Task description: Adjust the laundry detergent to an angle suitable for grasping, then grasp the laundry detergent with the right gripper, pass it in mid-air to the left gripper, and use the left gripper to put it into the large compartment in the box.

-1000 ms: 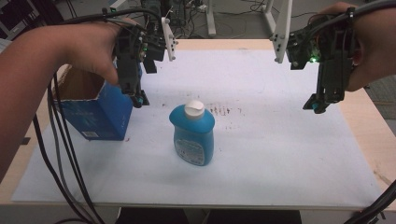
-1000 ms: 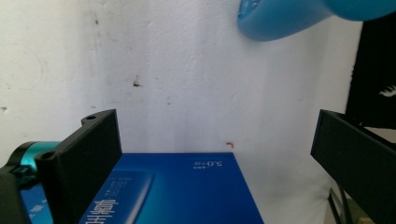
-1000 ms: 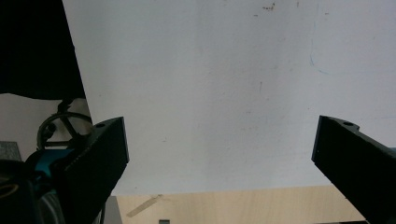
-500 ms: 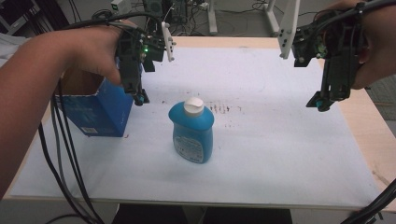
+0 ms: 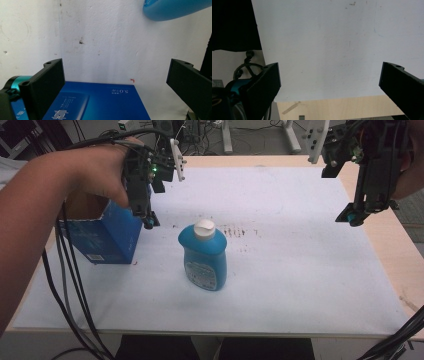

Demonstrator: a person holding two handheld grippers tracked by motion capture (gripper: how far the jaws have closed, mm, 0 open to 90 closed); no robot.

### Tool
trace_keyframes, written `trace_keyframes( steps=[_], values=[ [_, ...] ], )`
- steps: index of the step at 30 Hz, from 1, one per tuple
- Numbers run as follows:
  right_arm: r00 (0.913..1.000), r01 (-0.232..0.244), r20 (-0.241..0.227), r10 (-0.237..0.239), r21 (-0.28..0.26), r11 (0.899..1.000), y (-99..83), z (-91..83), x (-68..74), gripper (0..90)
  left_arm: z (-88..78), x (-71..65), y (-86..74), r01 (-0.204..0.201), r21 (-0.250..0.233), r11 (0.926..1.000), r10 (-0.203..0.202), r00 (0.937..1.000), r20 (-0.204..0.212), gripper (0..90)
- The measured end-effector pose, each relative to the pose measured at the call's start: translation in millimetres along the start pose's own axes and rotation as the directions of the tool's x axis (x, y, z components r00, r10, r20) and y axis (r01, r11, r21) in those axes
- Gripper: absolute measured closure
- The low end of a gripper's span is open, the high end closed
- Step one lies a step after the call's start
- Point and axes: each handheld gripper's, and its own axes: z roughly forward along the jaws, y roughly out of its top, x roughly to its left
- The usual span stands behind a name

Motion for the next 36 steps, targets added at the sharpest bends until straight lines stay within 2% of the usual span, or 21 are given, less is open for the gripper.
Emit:
trace_keyframes(
  steps=[22, 30, 36],
  values=[
    [0.9998, 0.006, 0.02, -0.006, -0.003, 1.0, -4.4, -2.6, 10.5, 3.0, -2.7, -1.8, -3.1, 0.008, -0.003, 1.0, -0.008, 1.0, 0.001, 1.7],
    [0.9997, -0.02, 0.016, 0.02, -0.01, 1.0, -5.4, -1.0, 14.3, 3.0, -1.1, -2.3, -5.0, 0.01, 0.002, 0.9999, -0.01, 0.9999, 0.007, 1.7],
    [0.9989, -0.036, 0.027, 0.037, -0.035, 0.999, -5.0, 2.1, 25.4, 3.0, -0.6, -7.8, -5.5, 0.003, -0.003, 1.0, -0.003, 1.0, 0.002, 1.7]
  ],
)
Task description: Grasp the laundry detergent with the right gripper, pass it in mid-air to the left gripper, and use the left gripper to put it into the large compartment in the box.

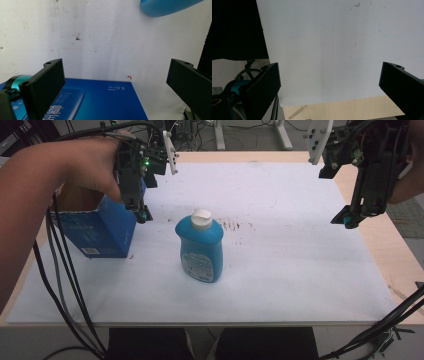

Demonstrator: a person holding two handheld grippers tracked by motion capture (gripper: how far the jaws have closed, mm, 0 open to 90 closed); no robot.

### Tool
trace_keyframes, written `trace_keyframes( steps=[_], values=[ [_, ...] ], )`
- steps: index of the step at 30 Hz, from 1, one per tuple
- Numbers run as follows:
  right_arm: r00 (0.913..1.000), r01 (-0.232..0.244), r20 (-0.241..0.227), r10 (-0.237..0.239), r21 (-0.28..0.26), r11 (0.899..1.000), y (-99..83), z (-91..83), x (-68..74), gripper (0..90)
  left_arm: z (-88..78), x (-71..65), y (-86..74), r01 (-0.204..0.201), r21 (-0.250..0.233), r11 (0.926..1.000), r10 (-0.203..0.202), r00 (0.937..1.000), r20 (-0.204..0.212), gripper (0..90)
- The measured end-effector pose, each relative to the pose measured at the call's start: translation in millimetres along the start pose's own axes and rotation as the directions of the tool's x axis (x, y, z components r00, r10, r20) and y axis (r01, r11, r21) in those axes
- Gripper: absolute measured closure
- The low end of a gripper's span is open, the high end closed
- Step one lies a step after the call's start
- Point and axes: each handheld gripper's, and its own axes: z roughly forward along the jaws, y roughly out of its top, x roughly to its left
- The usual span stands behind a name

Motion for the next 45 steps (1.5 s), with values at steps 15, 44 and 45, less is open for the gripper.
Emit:
trace_keyframes(
  steps=[15, 44, 45],
  values=[
    [0.9933, -0.105, -0.07, 0.092, -0.221, 0.97, -8.4, 17.0, 27.8, 3.0, 0.3, -6.4, -0.9, -0.027, 0.012, 0.9996, 0.027, 0.9996, -0.002, 1.7],
    [0.9757, -0.219, -0.123, 0.181, -0.526, 0.822, 13.3, 81.6, 53.0, 3.0, -0.7, -6.4, -4.3, -0.043, 0.01, 0.999, 0.043, 0.999, 0.014, 1.7],
    [0.9735, -0.228, -0.131, 0.188, -0.531, 0.816, 14.5, 83.3, 53.7, 3.0, -0.6, -6.6, -4.5, -0.042, 0.009, 0.9991, 0.042, 0.999, 0.013, 1.7]
  ],
)
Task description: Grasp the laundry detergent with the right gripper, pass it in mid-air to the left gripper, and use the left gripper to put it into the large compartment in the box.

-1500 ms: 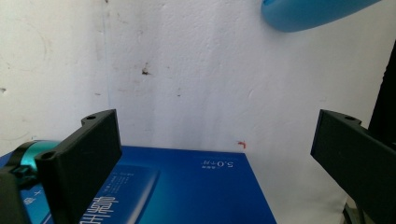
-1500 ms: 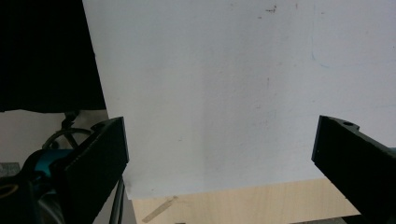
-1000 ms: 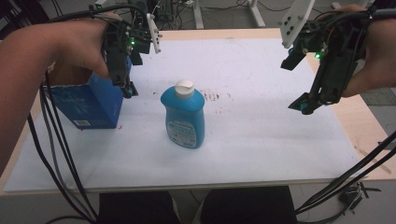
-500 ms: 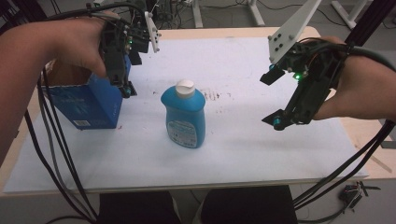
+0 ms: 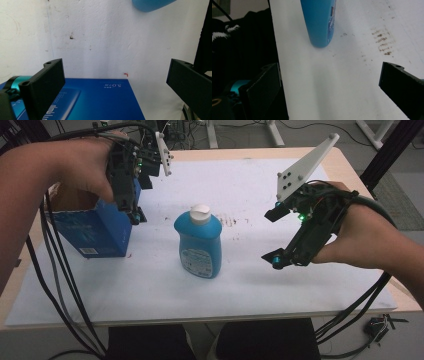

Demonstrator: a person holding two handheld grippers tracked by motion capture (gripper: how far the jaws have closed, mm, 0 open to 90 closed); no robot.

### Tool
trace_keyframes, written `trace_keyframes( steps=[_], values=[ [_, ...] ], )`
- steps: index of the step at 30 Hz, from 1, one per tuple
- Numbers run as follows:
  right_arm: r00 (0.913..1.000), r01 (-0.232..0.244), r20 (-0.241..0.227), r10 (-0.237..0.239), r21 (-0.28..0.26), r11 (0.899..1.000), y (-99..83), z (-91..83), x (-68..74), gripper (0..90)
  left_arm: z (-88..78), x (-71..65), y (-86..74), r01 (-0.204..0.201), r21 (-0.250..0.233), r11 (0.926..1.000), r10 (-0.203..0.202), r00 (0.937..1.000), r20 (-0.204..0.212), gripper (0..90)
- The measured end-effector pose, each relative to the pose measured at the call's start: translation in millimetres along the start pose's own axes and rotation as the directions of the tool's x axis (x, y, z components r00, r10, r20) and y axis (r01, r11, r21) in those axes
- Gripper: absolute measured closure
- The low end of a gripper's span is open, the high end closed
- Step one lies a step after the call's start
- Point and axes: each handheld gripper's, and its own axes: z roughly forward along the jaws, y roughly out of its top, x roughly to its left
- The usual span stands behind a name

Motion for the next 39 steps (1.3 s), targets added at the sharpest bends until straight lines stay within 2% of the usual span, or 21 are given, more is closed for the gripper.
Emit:
trace_keyframes(
  steps=[10, 16, 22, 31, 37, 39],
  values=[
    [0.9994, -0.032, -0.019, 0.03, -0.069, 0.997, 3.5, 29.1, 2.9, 3.0, 0.0, -1.7, -1.4, -0.002, 0.003, 1.0, 0.002, 1.0, -0.002, 1.7],
    [0.9992, -0.033, -0.026, 0.03, -0.096, 0.995, 8.9, 45.8, 7.1, 3.1, -1.1, -3.3, -1.2, -0.01, 0.0, 1.0, 0.01, 0.9999, -0.004, 1.7],
    [0.9983, -0.053, -0.03, 0.049, -0.132, 0.99, 10.2, 64.4, 7.5, 3.1, -0.7, -4.1, -2.1, -0.011, -0.002, 0.9999, 0.011, 0.9999, -0.003, 1.7],
    [0.9961, -0.085, -0.039, 0.079, -0.195, 0.977, 11.0, 91.1, 5.8, 3.0, -1.8, -3.7, -4.0, -0.006, -0.009, 0.9999, 0.006, 1.0, -0.004, 1.7],
    [0.9958, -0.091, -0.034, 0.085, -0.243, 0.966, 11.3, 105.0, 6.4, 3.0, -1.6, -3.2, -5.7, -0.001, -0.01, 0.9999, 0.001, 1.0, -0.002, 1.7],
    [0.9949, -0.1, -0.036, 0.094, -0.265, 0.959, 10.7, 107.9, 6.8, 3.1, -1.4, -2.9, -6.1, -0.001, -0.01, 0.9999, 0.001, 1.0, -0.002, 1.7]
  ],
)
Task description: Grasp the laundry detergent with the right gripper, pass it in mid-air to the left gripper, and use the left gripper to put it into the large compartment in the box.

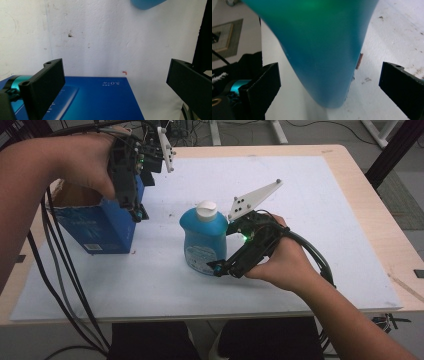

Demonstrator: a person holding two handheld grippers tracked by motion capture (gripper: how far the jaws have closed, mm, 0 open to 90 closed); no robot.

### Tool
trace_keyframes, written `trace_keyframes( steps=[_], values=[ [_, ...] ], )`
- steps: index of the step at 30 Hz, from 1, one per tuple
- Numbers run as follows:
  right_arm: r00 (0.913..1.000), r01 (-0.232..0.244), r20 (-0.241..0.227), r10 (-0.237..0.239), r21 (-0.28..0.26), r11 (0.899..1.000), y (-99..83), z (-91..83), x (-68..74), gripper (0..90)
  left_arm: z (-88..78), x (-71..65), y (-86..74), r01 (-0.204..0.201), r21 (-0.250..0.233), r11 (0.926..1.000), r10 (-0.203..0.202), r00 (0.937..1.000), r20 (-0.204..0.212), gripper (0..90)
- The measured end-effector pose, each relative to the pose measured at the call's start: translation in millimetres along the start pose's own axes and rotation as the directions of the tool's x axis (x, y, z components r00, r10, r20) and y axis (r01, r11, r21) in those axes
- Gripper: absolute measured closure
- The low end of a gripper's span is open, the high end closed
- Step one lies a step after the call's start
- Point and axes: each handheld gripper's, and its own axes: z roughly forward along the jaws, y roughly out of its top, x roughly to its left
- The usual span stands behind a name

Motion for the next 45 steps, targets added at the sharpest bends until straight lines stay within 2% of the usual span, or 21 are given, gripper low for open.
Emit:
trace_keyframes(
  steps=[7, 14, 24, 30, 33, 40, 41, 45],
  values=[
    [0.9998, -0.017, 0.01, 0.017, -0.06, 0.998, -4.2, 7.1, 0.4, 3.1, 0.7, -0.5, 0.0, 0.0, -0.004, 1.0, 0.0, 1.0, -0.001, 1.7],
    [0.999, -0.03, 0.029, 0.035, -0.139, 0.99, -11.0, 15.8, 2.1, 3.1, 0.0, -0.9, -2.3, 0.005, -0.009, 0.9999, -0.005, 1.0, -0.003, 1.7],
    [0.9975, -0.036, 0.051, 0.048, -0.214, 0.976, -10.7, 26.3, 8.9, 3.1, -0.6, -1.7, -6.2, 0.005, -0.013, 0.9999, -0.005, 1.0, -0.005, 1.7],
    [0.9942, -0.037, 0.09, 0.059, -0.23, 0.972, -13.7, 27.6, 9.5, 5.2, -0.9, -2.6, -8.8, 0.008, -0.016, 0.9998, -0.008, 0.9999, -0.009, 1.7],
    [0.995, -0.029, 0.086, 0.05, -0.235, 0.972, -16.0, 27.5, 10.9, 13.0, -0.8, -2.5, -9.7, 0.006, -0.015, 0.9999, -0.007, 0.9999, -0.008, 1.7],
    [0.9929, -0.026, 0.107, 0.053, -0.24, 0.97, -16.9, 28.1, 11.6, 13.5, 0.6, -3.1, -10.1, 0.011, -0.016, 0.9998, -0.011, 0.9999, -0.011, 1.7],
    [0.9927, -0.024, 0.109, 0.052, -0.24, 0.971, -17.1, 27.8, 11.5, 17.2, 0.6, -3.1, -10.1, 0.011, -0.016, 0.9998, -0.012, 0.9999, -0.01, 1.7],
    [0.9931, -0.03, 0.103, 0.056, -0.242, 0.97, -18.0, 28.0, 10.8, 18.1, 0.8, -3.0, -10.6, 0.014, -0.018, 0.9997, -0.014, 0.9999, -0.008, 1.7]
  ],
)
